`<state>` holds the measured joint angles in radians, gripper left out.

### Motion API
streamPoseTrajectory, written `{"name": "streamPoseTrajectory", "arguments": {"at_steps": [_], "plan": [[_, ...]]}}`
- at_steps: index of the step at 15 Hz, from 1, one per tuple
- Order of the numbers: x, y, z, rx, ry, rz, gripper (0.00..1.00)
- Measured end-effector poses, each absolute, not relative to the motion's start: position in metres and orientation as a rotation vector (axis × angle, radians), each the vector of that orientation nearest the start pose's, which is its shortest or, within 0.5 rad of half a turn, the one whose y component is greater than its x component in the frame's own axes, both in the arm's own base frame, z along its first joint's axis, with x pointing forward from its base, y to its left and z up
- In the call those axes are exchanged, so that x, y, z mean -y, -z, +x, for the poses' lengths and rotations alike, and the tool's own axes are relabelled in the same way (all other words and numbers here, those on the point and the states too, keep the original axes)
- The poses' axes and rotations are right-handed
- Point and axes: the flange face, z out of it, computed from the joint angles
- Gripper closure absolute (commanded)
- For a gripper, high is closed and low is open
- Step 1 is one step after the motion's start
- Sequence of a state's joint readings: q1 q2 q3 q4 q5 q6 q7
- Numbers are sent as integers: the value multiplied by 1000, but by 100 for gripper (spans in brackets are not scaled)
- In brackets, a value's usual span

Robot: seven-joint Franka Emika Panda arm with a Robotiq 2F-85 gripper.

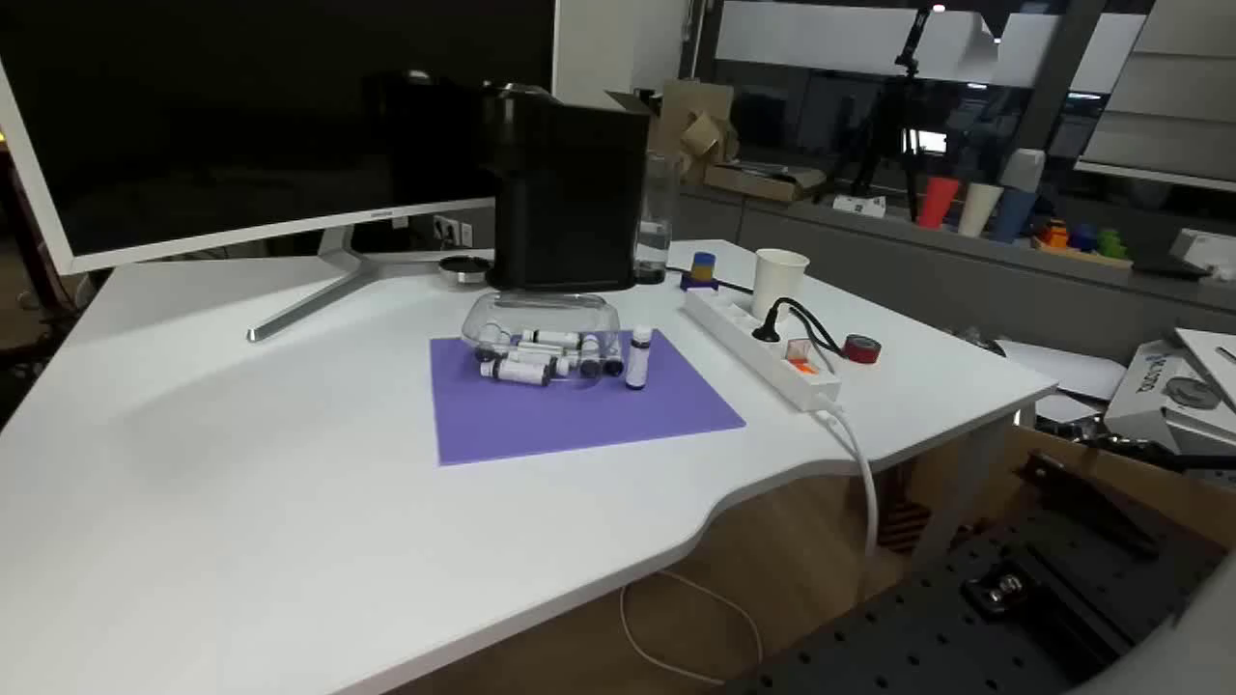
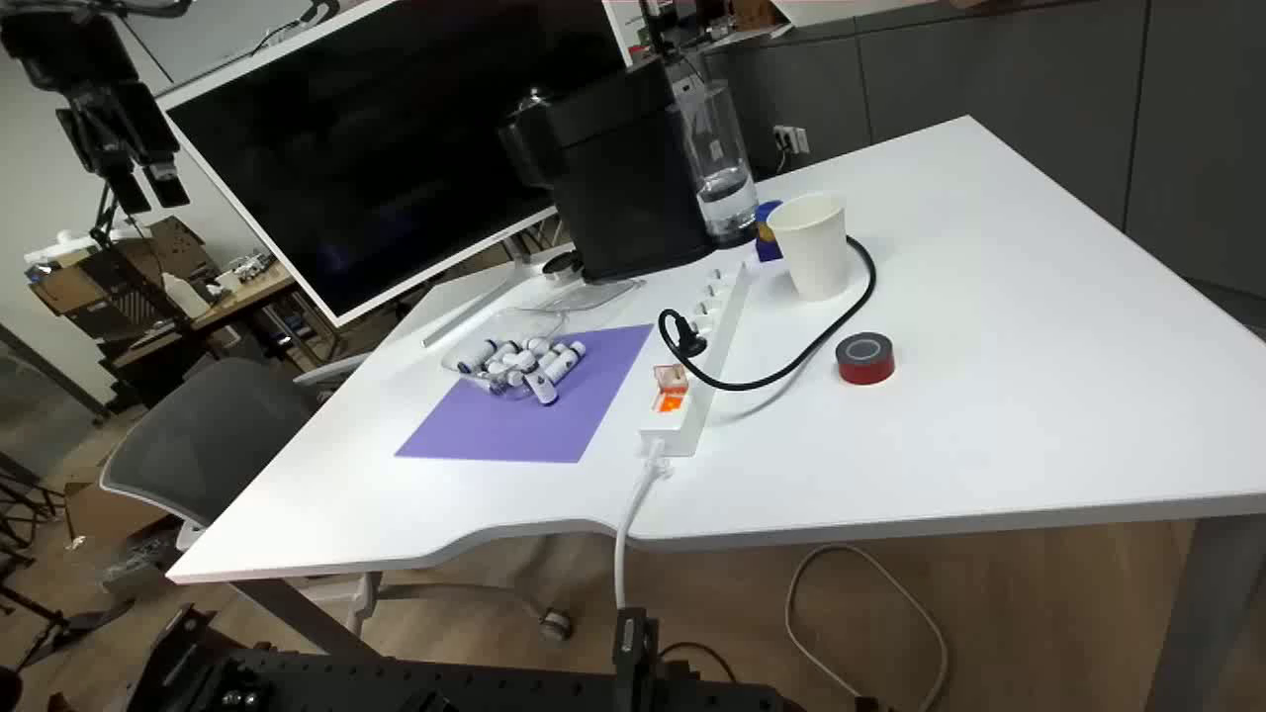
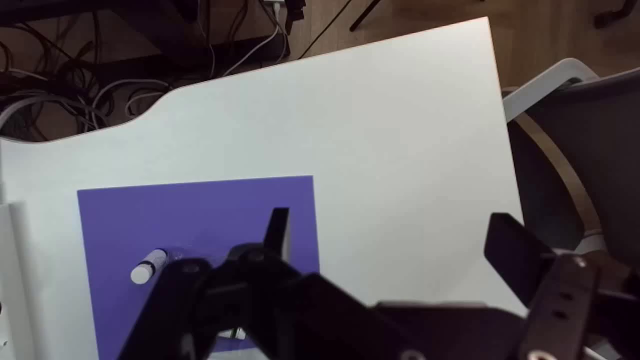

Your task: Pick the small bottle and put it in the plastic box

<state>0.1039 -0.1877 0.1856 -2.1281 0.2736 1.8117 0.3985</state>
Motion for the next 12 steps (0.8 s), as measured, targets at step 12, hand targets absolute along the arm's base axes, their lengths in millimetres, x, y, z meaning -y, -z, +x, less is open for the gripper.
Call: {"name": "streamPoseTrajectory", "arguments": {"at_steps": [12], "plan": [[-163,-479,458,-284,-283,-2950,0]]}}
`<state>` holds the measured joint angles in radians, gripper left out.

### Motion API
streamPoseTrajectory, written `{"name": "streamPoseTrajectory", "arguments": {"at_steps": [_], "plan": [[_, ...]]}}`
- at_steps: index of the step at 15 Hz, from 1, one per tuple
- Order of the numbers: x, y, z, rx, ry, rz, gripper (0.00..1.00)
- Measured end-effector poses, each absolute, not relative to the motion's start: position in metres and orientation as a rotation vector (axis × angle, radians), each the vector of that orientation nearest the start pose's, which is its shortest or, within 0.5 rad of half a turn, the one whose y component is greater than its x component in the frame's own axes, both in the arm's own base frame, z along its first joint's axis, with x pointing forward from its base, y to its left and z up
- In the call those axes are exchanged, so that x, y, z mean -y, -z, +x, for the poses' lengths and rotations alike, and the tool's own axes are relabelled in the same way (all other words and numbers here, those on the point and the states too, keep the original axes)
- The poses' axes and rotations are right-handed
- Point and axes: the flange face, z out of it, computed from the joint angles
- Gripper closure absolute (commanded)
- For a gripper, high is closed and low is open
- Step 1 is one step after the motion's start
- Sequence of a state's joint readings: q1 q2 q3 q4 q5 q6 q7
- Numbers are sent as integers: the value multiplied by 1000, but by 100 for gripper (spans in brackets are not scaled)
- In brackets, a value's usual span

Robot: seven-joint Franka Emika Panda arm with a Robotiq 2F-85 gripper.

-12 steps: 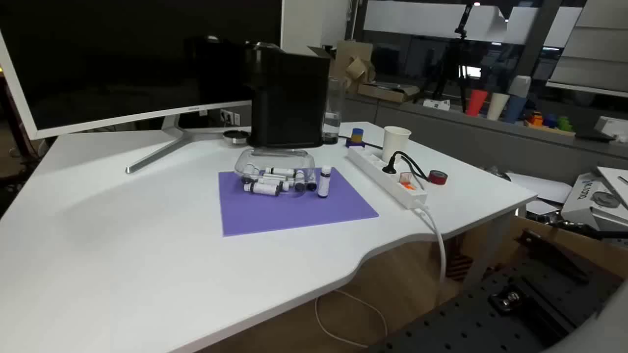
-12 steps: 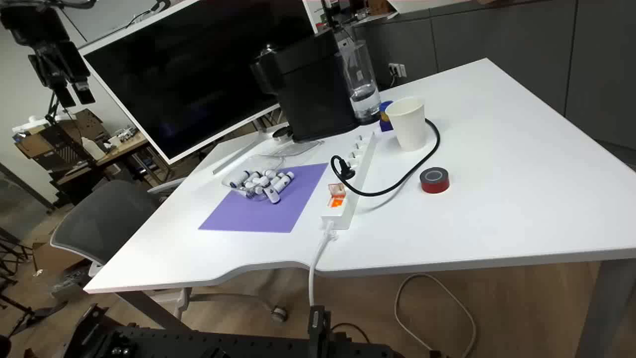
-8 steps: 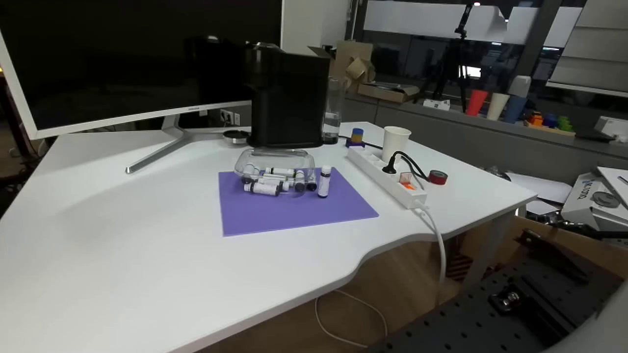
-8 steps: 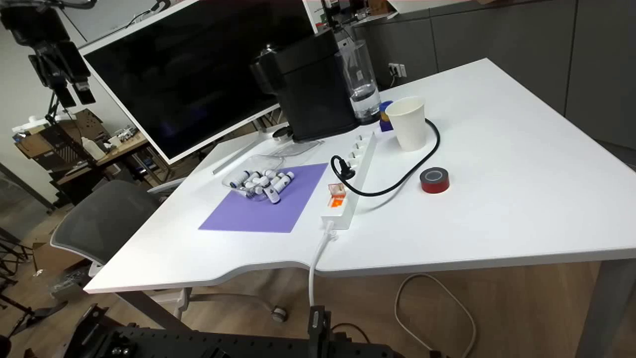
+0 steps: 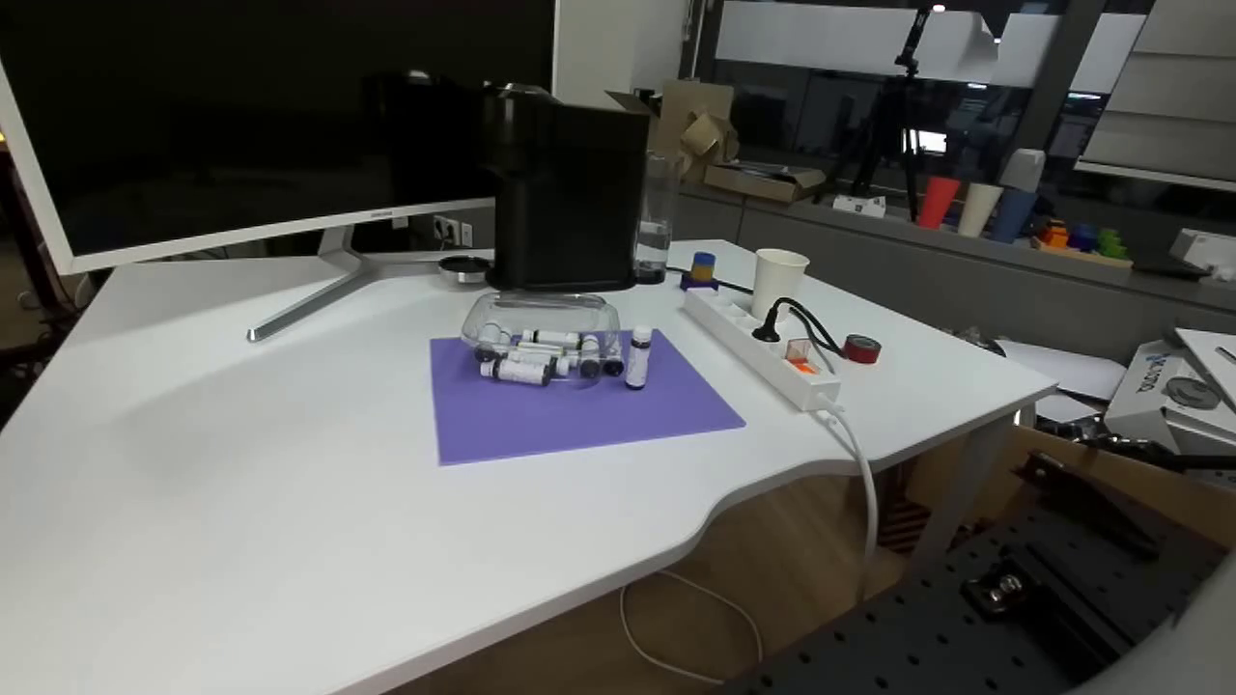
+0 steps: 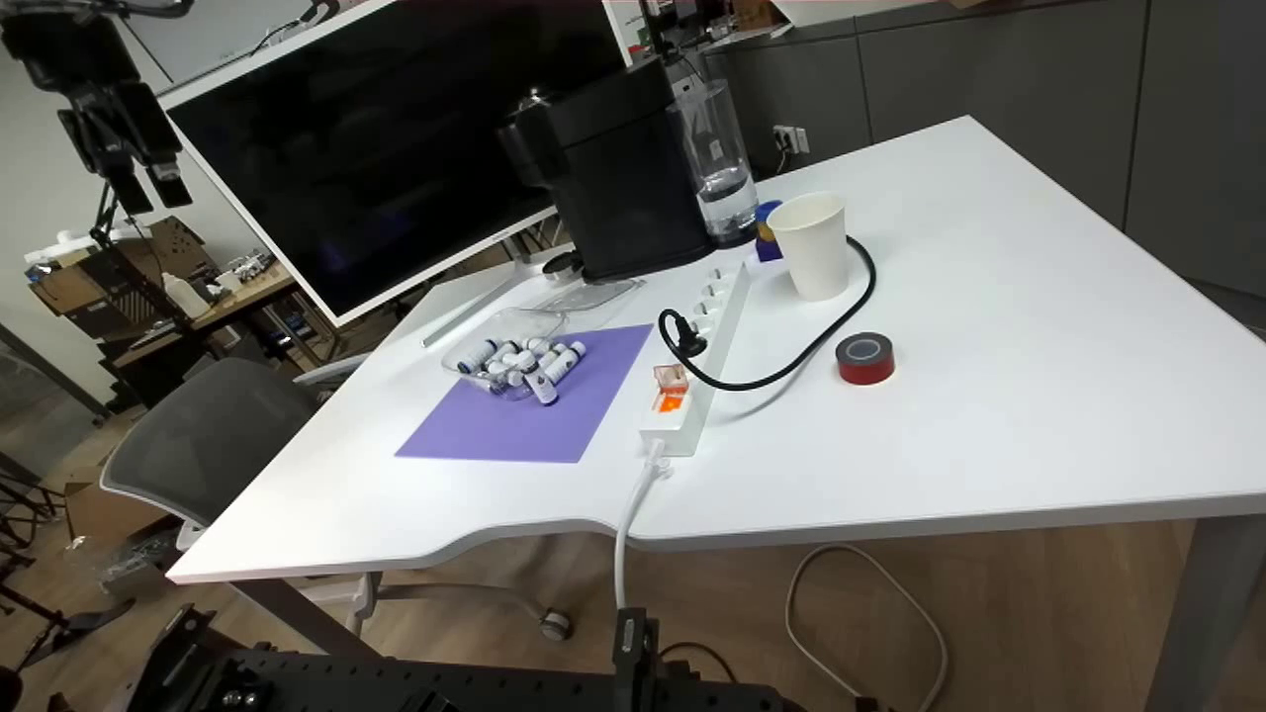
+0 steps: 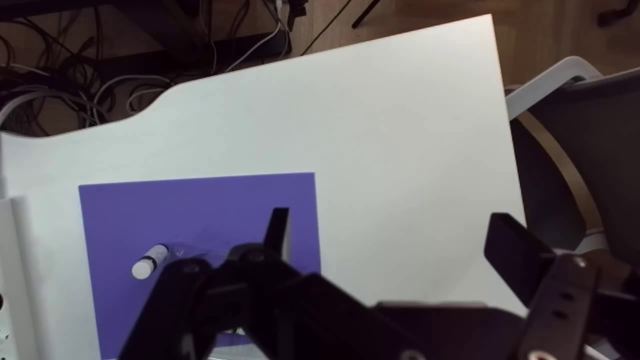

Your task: Pick the small bottle and put it in the plastic box

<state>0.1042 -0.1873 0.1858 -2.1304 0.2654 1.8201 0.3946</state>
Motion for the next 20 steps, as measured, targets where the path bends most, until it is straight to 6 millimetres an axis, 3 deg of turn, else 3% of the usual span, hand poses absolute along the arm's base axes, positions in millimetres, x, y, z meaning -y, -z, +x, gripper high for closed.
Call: {"name": "streamPoseTrajectory", "arguments": {"at_steps": [4,9,17,20], "plan": [[-149,-469,470,-223,-52,-3106,0],[-104,-433,483,-207,170,-3225,0],[-9,-359,491,-87,-14,-3181,0],[7,-348,491,-108,-53,-3158,0]]}}
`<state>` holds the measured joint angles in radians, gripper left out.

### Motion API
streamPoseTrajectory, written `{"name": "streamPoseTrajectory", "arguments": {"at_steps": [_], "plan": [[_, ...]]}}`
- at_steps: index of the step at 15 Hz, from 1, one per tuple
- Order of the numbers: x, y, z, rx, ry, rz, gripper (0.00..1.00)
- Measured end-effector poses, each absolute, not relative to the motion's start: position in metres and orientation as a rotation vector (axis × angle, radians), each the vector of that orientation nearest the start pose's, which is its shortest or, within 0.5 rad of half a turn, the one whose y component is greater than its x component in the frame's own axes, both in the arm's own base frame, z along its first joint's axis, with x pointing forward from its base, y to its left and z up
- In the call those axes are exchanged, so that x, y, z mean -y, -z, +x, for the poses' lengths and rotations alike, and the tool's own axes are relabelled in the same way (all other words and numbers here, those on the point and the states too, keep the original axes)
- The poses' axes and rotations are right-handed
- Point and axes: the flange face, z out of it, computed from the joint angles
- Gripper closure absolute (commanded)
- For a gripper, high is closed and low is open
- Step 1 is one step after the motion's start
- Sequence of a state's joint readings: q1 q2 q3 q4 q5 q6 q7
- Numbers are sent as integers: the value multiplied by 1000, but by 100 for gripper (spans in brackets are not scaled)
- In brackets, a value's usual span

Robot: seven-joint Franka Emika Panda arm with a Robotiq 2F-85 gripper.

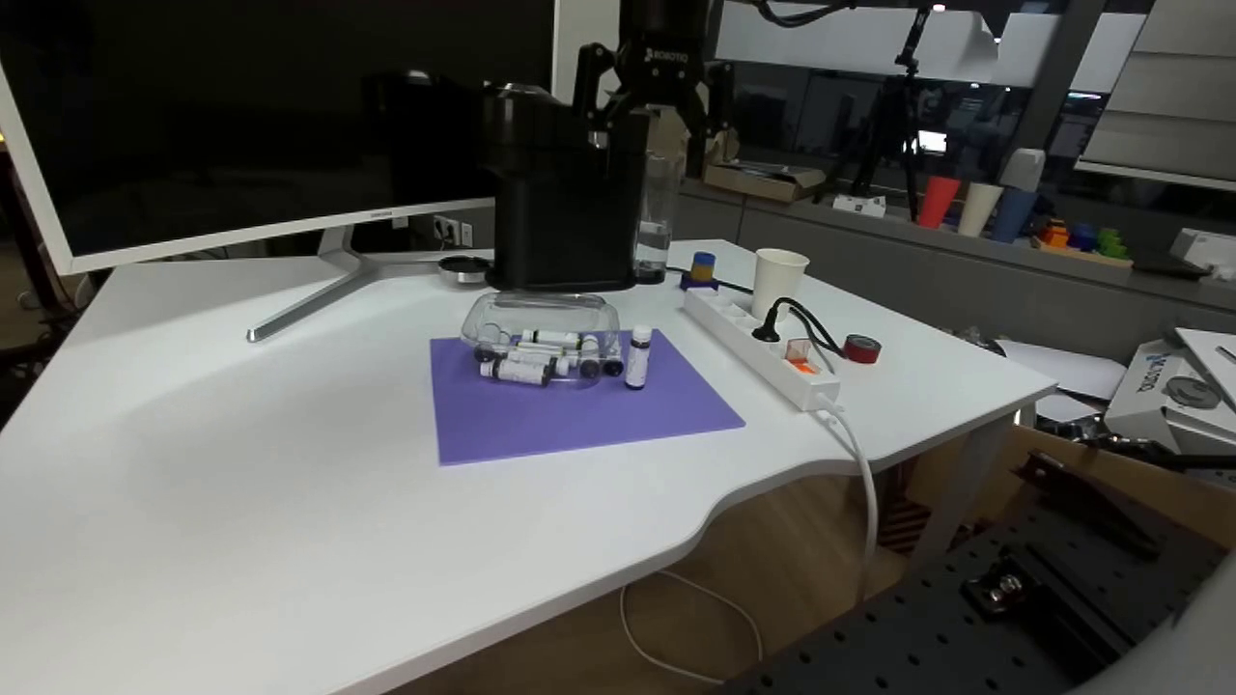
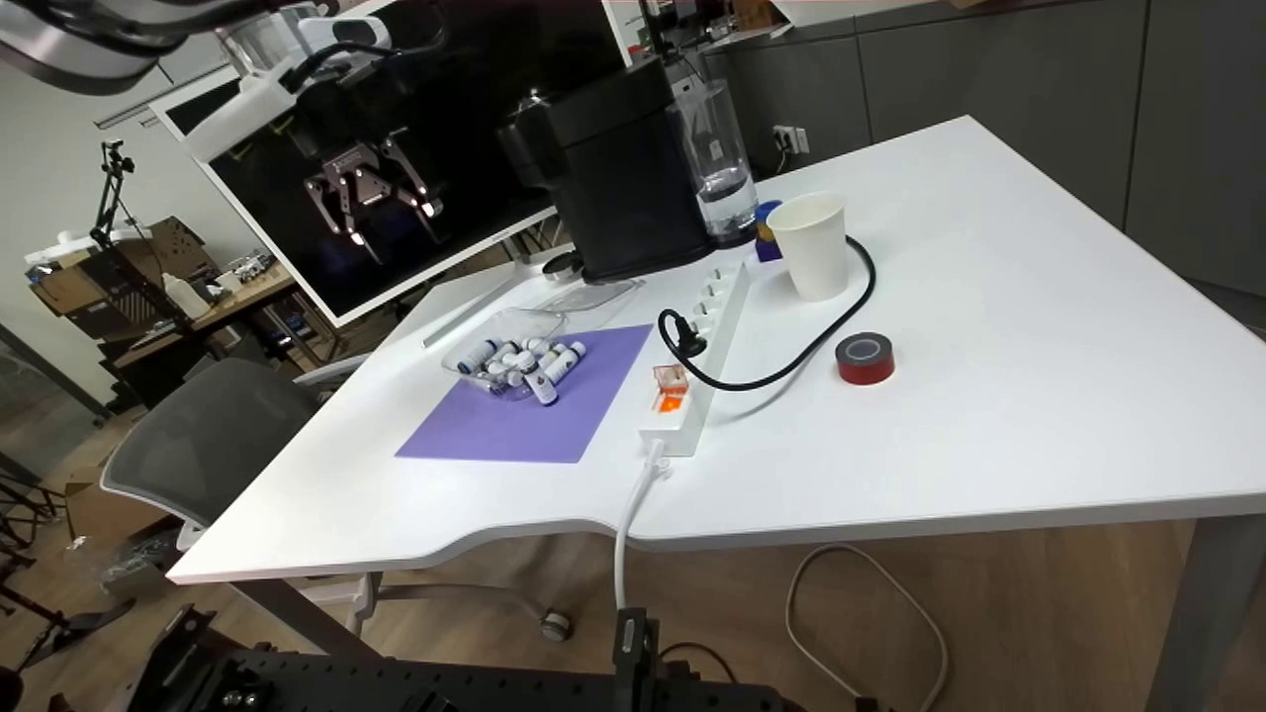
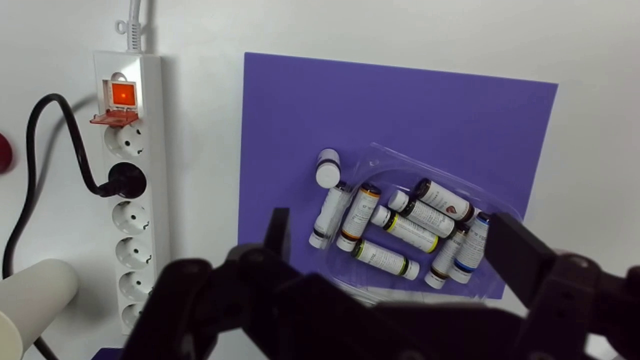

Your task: Pick the small bottle and put it in the plastic box

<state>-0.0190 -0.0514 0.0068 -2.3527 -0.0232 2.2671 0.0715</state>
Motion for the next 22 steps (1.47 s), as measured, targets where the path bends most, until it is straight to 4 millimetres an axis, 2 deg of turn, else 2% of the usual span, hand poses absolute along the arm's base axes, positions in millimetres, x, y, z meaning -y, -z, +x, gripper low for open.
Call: {"name": "streamPoseTrajectory", "arguments": {"at_steps": [4,6,14,22], "plan": [[5,-347,493,-105,-32,-3159,0],[9,-337,496,-117,-37,-3157,0],[38,-249,502,-202,-168,-3151,0],[50,-198,510,-221,-194,-3153,0]]}}
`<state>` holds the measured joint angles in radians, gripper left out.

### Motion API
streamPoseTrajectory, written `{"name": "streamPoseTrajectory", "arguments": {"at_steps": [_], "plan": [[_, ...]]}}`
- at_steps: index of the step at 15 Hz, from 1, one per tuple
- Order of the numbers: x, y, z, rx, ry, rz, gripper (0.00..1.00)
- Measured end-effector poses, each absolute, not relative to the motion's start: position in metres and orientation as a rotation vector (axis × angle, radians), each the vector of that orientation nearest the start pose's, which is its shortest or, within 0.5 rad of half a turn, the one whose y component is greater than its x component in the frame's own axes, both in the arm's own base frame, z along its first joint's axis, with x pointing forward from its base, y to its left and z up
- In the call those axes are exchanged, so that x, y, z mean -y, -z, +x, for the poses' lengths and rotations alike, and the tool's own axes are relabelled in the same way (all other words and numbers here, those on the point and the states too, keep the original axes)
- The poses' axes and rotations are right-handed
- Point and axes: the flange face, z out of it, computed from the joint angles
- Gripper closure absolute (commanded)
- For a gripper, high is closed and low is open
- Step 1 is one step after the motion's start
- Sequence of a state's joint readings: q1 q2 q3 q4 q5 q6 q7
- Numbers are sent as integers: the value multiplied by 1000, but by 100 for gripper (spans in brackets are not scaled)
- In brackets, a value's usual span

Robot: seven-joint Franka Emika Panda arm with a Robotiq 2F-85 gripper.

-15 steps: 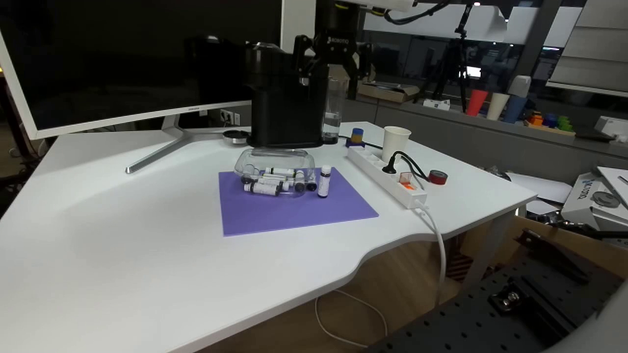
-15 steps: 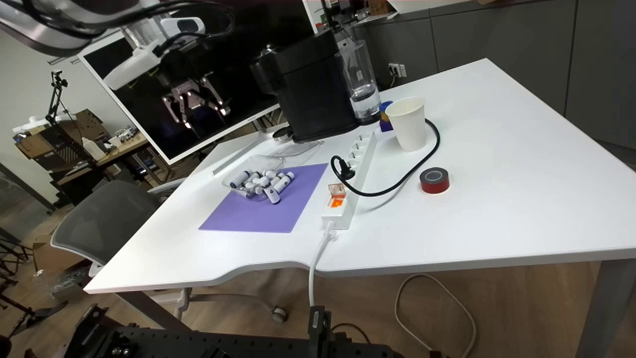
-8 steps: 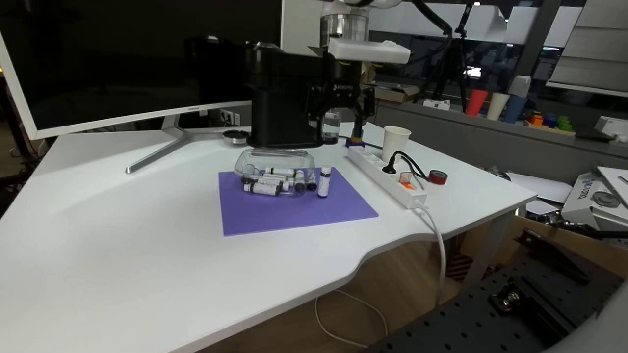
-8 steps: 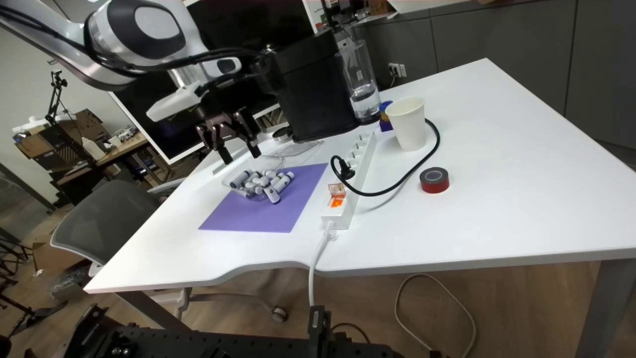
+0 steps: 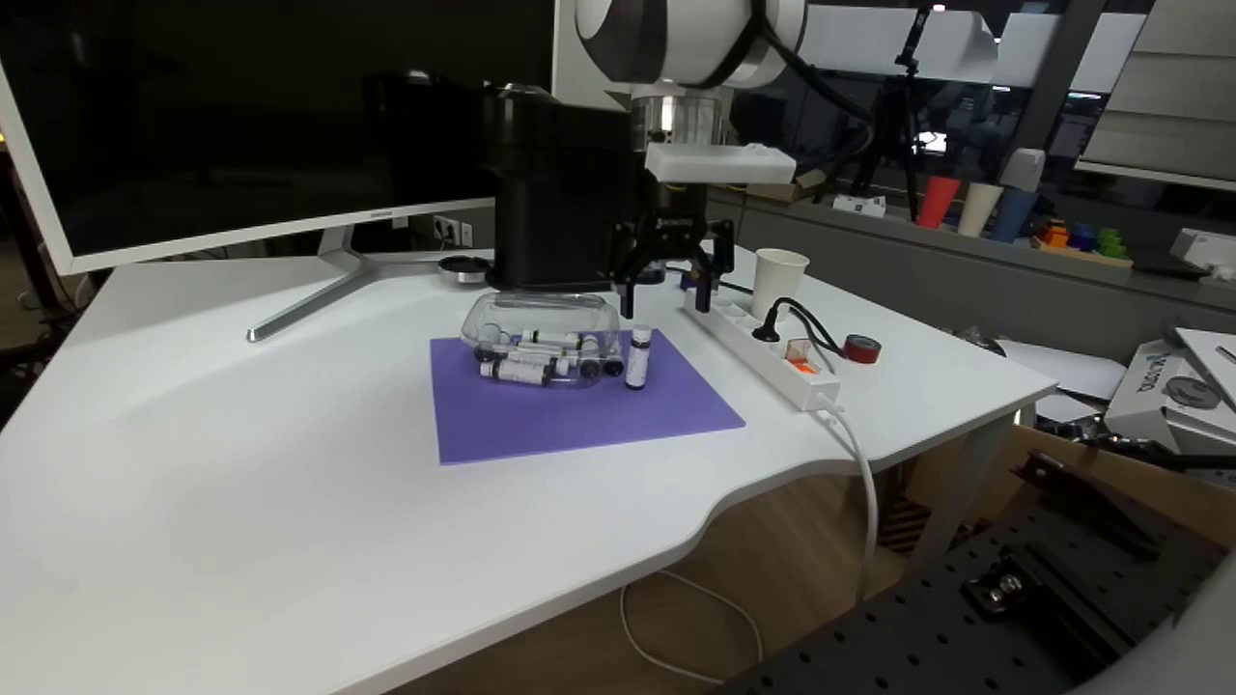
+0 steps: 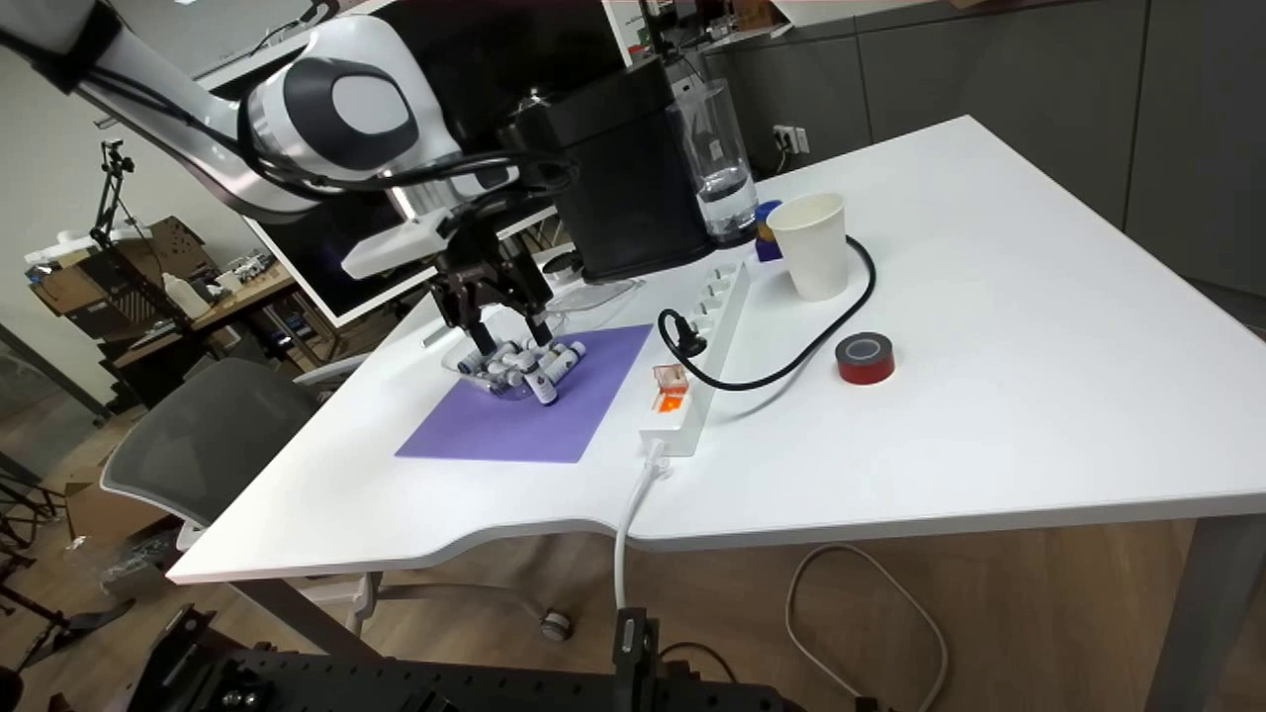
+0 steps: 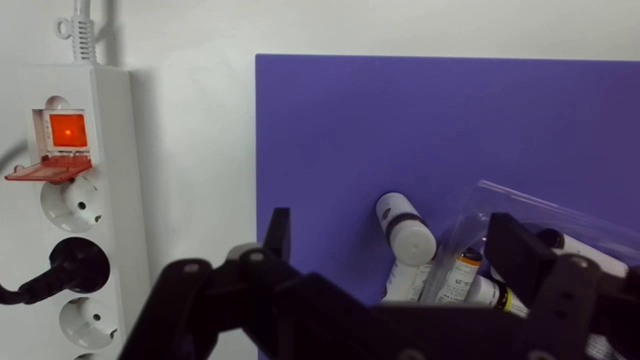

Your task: Pick the small bottle and put it in the plastic box

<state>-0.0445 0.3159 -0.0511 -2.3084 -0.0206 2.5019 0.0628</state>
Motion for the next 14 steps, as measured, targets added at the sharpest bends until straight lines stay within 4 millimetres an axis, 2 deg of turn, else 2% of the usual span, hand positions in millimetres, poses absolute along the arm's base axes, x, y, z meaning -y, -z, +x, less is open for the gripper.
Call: {"name": "streamPoseTrajectory", "arguments": {"at_steps": [1,3,10,13,14], "plan": [[50,-194,512,-217,-200,-3153,0],[50,-186,514,-211,-212,-3152,26],[49,-173,526,-178,-205,-3154,75],[47,-169,531,-163,-206,-3154,95],[46,-169,533,-158,-201,-3152,95]]}}
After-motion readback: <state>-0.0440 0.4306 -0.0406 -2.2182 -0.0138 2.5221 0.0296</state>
